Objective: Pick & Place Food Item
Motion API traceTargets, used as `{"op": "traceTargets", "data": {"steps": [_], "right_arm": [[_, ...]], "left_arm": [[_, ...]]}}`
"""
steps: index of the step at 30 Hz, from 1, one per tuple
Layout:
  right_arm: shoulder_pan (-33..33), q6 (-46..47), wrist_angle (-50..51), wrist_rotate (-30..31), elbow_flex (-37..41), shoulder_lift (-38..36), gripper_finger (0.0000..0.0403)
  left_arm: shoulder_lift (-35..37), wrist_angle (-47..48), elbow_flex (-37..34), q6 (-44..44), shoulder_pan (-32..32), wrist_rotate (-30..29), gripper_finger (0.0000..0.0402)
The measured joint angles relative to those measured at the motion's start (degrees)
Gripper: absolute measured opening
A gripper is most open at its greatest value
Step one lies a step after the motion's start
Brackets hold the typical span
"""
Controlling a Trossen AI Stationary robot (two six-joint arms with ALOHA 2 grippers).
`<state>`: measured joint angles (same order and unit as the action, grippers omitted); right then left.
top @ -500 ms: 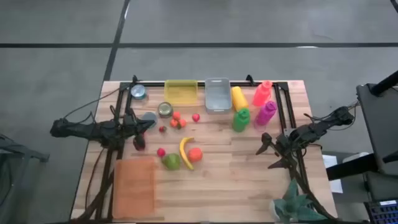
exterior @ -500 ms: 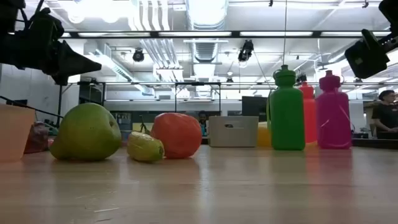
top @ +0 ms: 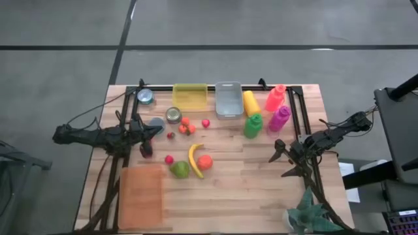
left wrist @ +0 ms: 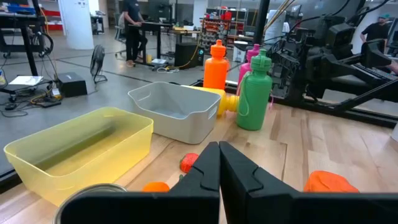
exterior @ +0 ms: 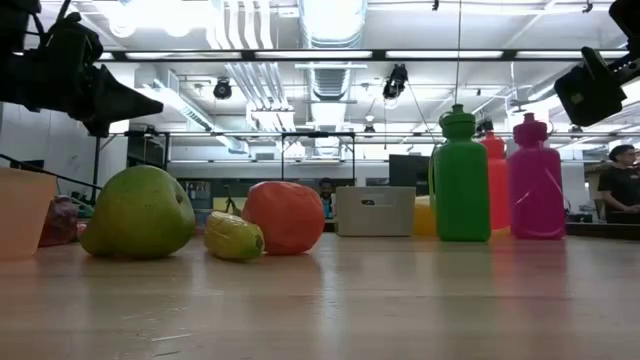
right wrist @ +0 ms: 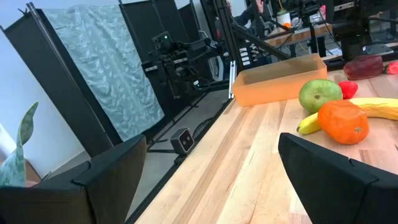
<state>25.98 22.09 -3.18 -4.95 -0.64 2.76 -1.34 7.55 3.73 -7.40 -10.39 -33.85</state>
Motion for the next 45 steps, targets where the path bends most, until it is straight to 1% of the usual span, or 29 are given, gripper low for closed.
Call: {"op": "traceTargets", "data": {"steps": [36, 39, 45], "right_arm": [[0.0, -0.02, -0.5, -0.04, 0.01, 0.0, 0.0361], [0.0, -1.95, -1.46, 0.35, 0.02, 0.02, 0.0361], [0.0, -8.26, -9.22, 0.13, 0.0, 0.0, 0.0361]], "left_arm": [[0.0, 0.02, -0.01, 0.0, 0.0, -0.01, 0.0], [0.0, 0.0, 0.0, 0.0, 0.0, 0.0, 0.0], [0.0, 0.0, 0.0, 0.0, 0.0, -0.02, 0.0]]}}
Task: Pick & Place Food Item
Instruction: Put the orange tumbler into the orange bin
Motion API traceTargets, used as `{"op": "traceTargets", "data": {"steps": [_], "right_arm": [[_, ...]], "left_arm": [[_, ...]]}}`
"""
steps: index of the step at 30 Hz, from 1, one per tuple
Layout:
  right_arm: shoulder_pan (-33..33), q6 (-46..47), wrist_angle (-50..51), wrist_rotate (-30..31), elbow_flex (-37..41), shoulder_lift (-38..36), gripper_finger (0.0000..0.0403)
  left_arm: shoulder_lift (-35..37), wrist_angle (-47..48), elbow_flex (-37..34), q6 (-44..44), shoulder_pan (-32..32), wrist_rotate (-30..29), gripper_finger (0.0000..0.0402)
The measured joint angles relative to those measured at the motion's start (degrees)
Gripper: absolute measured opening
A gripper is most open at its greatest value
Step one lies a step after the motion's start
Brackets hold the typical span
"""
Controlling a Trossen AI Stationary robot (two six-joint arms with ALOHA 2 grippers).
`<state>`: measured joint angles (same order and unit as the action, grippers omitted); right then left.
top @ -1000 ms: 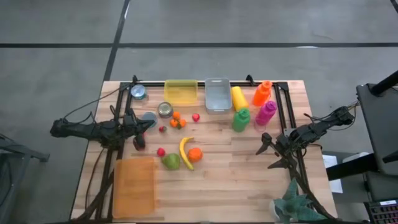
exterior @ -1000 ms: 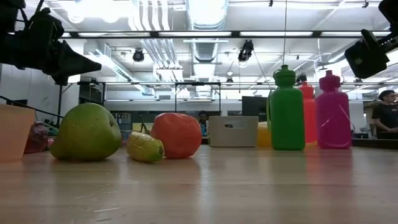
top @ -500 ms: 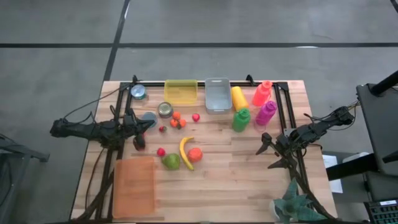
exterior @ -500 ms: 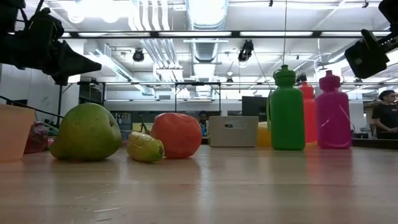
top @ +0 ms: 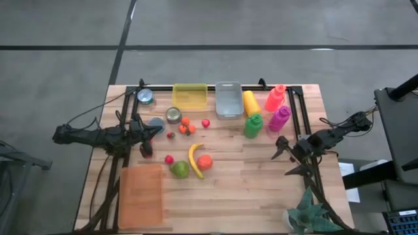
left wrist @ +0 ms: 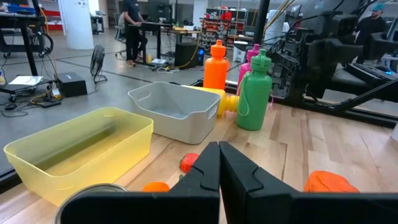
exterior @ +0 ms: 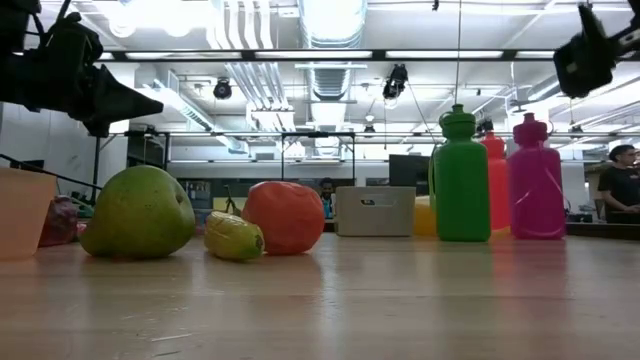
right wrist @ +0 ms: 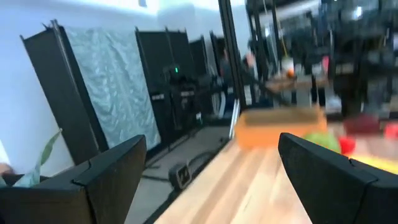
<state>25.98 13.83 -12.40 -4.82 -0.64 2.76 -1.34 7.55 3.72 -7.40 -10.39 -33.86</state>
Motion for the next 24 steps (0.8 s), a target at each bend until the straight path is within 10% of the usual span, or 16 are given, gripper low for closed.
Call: {"op": "traceTargets", "data": {"steps": [10, 24], "right_arm": [[0.0, -1.87, -2.51, 1.08, 0.0, 0.02, 0.0361], [-0.73, -5.9, 12.33, 21.12, -7.9, 3.22, 0.0361]], "left_arm": [[0.0, 0.01, 0.0, 0.0, 0.0, 0.01, 0.0], [0.0, 0.0, 0.0, 0.0, 0.0, 0.02, 0.0]]}}
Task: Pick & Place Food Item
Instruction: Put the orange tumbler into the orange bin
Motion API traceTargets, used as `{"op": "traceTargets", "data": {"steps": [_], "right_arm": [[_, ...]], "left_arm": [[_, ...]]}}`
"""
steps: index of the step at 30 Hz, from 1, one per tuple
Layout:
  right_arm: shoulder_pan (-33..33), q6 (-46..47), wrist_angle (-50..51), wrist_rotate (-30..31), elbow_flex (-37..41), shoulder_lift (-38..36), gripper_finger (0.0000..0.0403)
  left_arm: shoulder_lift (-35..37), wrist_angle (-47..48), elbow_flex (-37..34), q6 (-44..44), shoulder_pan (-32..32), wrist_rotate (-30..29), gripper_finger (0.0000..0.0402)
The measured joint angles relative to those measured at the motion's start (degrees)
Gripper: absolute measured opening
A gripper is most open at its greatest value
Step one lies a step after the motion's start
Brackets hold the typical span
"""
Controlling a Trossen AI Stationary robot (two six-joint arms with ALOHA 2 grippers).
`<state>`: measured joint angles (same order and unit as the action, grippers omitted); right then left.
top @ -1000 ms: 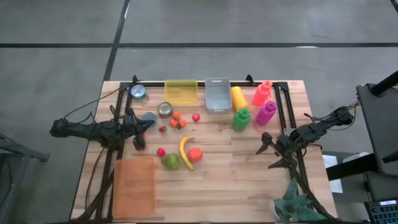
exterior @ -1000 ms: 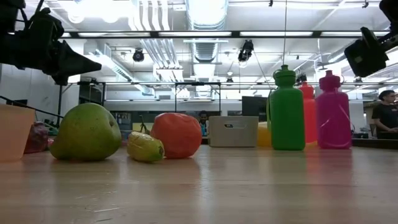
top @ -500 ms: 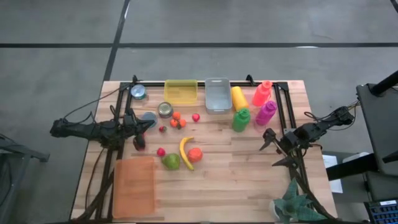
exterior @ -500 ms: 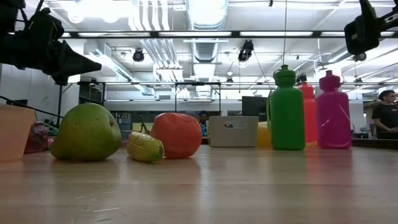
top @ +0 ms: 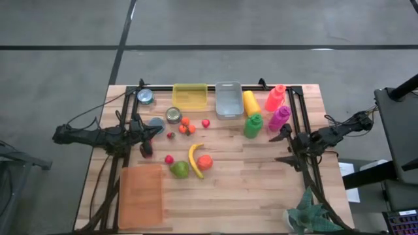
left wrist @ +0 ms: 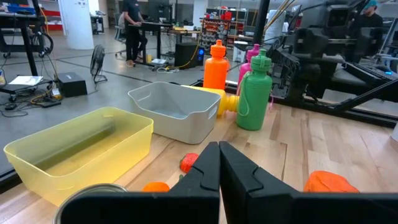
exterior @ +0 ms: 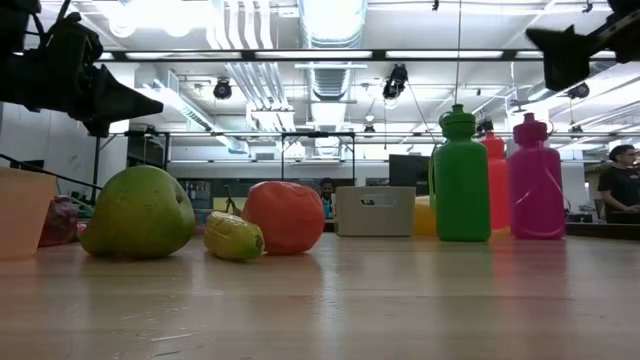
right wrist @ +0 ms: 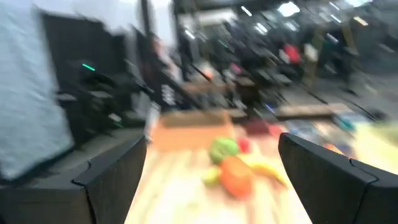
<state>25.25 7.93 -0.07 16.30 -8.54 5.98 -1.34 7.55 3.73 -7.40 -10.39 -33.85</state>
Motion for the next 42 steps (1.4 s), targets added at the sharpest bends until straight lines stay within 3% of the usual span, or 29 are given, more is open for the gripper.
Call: {"op": "traceTargets", "data": {"steps": [5, 12, 18, 23, 31, 42], "right_arm": [[-1.0, 2.26, 3.53, 6.37, -3.81, 8.82, 0.0361], [-6.21, 1.52, 1.65, 6.12, -11.02, 26.66, 0.0361], [-10.85, -0.7, 4.42, 1.86, -21.77, 38.26, 0.0361], [-11.47, -2.31, 6.59, 1.85, -29.55, 41.01, 0.0361], [-13.07, -2.14, 21.12, 1.85, -40.77, 41.15, 0.0361], [-18.88, -5.78, 22.39, 1.67, -42.7, 50.31, 0.0361]], "left_arm": [[0.0, 0.0, 0.0, 0.0, 0.0, -0.02, 0.0], [0.0, 0.0, 0.0, 0.0, 0.0, -0.02, 0.0], [0.0, 0.0, -0.01, 0.0, 0.0, 0.0, 0.0], [0.0, 0.0, 0.0, 0.0, 0.0, 0.0, 0.0], [0.0, 0.0, 0.0, 0.0, 0.0, -0.01, 0.0], [0.0, 0.0, 0.0, 0.0, 0.0, -0.01, 0.0]]}}
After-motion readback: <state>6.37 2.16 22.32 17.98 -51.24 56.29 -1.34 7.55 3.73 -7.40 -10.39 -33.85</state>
